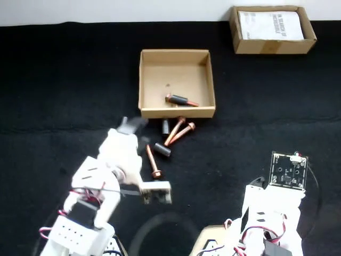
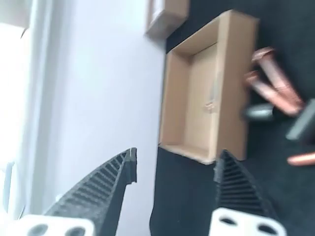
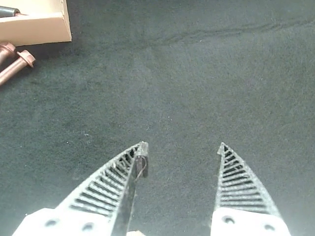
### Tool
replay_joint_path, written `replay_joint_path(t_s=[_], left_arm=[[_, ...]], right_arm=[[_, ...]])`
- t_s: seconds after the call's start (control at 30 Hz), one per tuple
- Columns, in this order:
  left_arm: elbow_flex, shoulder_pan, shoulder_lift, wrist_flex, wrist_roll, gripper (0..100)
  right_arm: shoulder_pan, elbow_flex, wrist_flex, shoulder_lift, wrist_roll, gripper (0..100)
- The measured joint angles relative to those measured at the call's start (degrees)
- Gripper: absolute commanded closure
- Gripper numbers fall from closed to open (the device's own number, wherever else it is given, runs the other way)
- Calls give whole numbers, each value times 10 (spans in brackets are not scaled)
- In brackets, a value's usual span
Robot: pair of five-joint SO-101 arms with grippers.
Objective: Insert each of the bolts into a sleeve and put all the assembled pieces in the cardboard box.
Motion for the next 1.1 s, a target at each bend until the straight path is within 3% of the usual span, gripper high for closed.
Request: replay_joint_path(t_s=[0.13,0.23,0.37,0.5,0.57,0.67,0.87,1.1], left_arm=[[-194,-56,191,1,109,765],[-393,-95,357,72,211,764],[-675,-101,572,294,319,714],[-908,-61,762,576,357,705],[-986,-34,836,684,360,705],[-1036,3,915,758,353,705],[-1016,58,1016,777,285,705],[-964,87,1072,778,80,708]], right_arm=[[0,0,0,0,0,789],[0,0,0,0,0,789],[0,0,0,0,0,789],[0,0,0,0,0,789],[0,0,0,0,0,789],[0,1,0,0,0,789],[0,1,0,0,0,789],[0,1,0,0,0,786]])
